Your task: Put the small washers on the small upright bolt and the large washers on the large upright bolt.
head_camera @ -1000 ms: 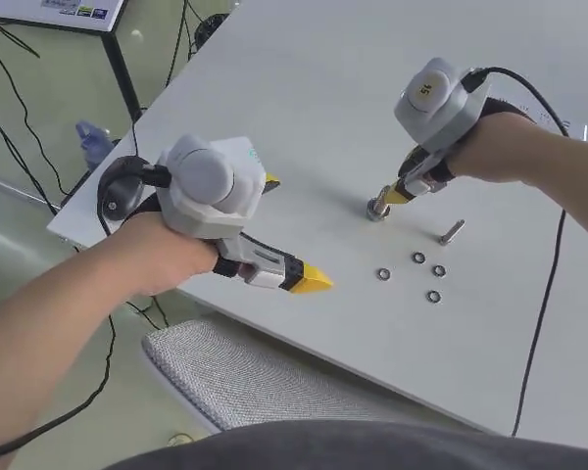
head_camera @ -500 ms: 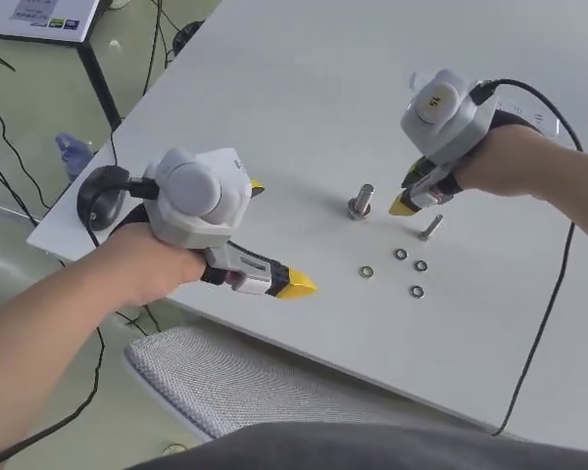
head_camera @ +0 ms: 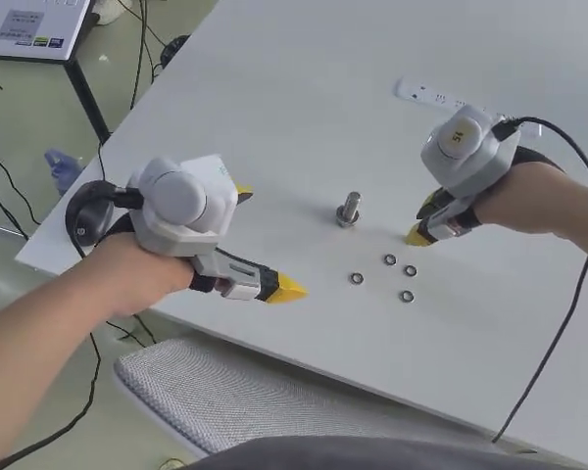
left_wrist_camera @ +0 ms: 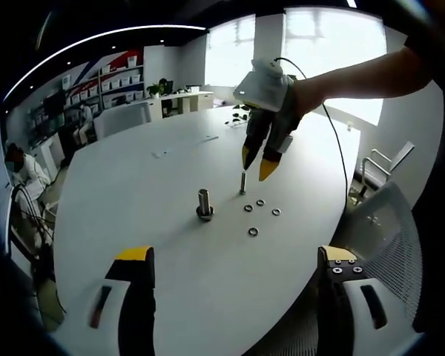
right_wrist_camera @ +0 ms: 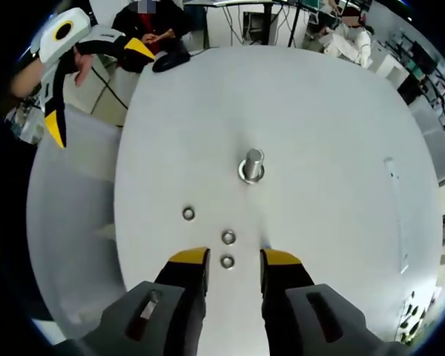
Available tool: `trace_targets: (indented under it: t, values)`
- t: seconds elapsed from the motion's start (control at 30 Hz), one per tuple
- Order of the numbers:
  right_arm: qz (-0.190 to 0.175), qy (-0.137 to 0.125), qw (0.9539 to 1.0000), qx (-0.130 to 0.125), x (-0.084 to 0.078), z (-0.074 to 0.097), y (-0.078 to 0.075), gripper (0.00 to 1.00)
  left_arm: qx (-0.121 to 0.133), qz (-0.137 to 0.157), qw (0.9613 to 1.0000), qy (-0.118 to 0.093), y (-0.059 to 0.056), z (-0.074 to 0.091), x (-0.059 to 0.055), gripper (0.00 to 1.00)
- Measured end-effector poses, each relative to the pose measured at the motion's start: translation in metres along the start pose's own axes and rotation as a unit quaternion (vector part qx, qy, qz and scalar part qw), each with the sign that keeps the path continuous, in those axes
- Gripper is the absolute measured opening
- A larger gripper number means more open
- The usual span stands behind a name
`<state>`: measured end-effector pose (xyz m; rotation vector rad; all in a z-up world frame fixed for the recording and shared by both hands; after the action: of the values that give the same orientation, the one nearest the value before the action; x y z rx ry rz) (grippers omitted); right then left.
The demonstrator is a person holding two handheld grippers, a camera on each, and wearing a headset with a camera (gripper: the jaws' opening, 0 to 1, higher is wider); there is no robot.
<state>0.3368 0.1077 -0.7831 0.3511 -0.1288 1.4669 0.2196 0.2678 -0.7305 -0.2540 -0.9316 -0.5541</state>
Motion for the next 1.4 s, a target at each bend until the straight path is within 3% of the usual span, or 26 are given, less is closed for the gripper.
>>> trace_targets:
  t: [0.27,0.43,0.67,0.93,1.4]
  values:
    - [-0.005,0.006,1.0000,0.000,-0.016,0.003,0.004,0.28,0.010,0.007,0.9999,0.007,0.005,0.002,-0.002,0.88]
    - [-0.013,0.006,0.9999,0.001,-0.021,0.001,0.010,0.28,0.014,0.013,0.9998,0.000,0.005,0.002,-0.001,0.90]
    - [-0.022,0.005,0.9998,0.000,-0.027,-0.011,0.015,0.28,0.011,0.020,0.9997,-0.005,0.002,0.001,0.001,0.92]
    - [-0.027,0.006,0.9996,0.000,-0.035,-0.033,0.008,0.28,0.004,0.025,0.9997,-0.004,0.000,0.000,0.002,0.96]
    - [-0.037,0.007,0.9992,-0.016,-0.045,-0.048,0.010,0.28,0.000,0.020,0.9998,-0.006,0.001,0.001,0.007,0.97]
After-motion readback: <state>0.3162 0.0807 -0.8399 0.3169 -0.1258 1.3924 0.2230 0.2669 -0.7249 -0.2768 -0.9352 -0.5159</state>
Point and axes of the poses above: the centre of the closed fingertips' face, and the gripper's own axes: z roughly backward along the fingers, y roughly to its left, x roughly out of its top, the point moved 1 cm from there along z, roughly backward along the fingers, and after that the axes turned 9 degrees about x, right-handed, at the moved point
